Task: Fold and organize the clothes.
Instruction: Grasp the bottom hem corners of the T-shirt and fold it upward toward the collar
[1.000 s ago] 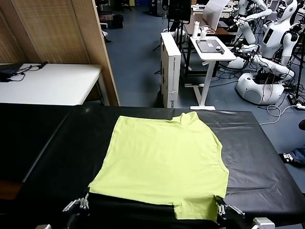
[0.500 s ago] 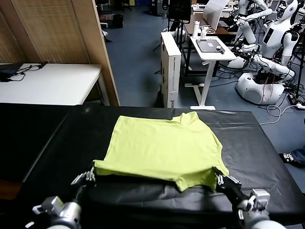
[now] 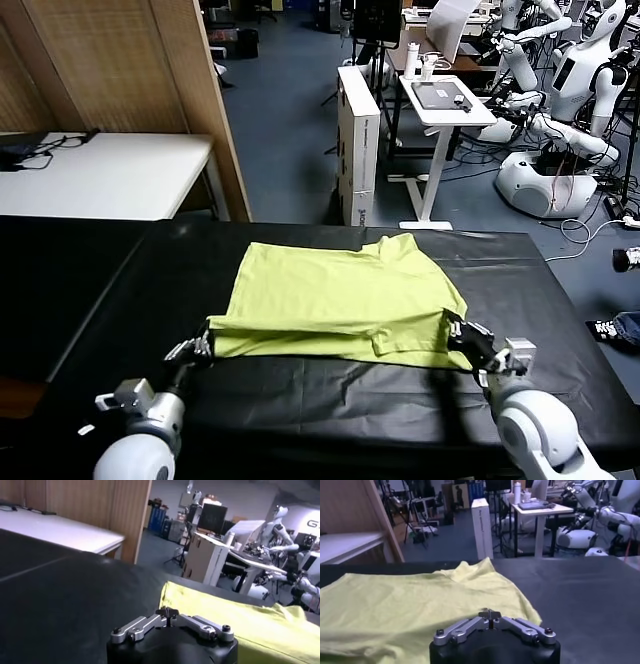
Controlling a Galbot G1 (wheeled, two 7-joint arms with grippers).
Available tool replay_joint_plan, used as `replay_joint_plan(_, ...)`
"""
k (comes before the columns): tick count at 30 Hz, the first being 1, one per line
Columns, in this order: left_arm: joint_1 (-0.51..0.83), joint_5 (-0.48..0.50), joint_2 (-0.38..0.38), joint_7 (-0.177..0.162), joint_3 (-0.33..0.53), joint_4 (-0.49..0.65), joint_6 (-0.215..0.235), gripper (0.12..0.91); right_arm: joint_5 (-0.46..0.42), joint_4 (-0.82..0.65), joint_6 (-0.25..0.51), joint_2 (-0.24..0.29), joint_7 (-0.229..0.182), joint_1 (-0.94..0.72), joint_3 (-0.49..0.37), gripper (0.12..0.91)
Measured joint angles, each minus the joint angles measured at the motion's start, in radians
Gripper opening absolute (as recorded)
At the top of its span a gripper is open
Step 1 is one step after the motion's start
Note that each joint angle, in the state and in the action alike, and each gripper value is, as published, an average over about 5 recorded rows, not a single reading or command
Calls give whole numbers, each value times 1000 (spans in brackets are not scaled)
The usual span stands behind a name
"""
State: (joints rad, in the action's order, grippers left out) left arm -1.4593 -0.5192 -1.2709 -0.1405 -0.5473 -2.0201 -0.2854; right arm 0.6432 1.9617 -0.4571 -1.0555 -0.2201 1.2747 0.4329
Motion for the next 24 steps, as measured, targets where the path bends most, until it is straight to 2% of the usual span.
replay_joint_plan(10, 73, -10, 46, 2, 31, 75, -7, 146, -1, -28, -1, 0, 1, -22, -9, 140)
replay_joint_plan(13, 86, -12, 61, 4, 36, 91, -9, 146, 0, -33, -2, -2, 3, -26, -11, 171)
replay_joint_plan(16, 95, -12, 67, 5, 37, 104, -10, 146, 2, -34, -7, -1, 13, -25, -7, 305)
replay_joint_plan(20, 105, -9, 63, 5, 37, 111, -19, 158, 6, -19, -24, 8, 42, -14, 8, 568)
replay_joint_plan(22, 108, -6, 60, 5, 38, 111, -23, 224, 7, -7, -31, 16, 59, -5, 17, 682)
replay_joint_plan(24, 106, -4, 58, 4, 37, 108, -25, 341, 7, 7, -37, 26, 74, 7, 27, 776)
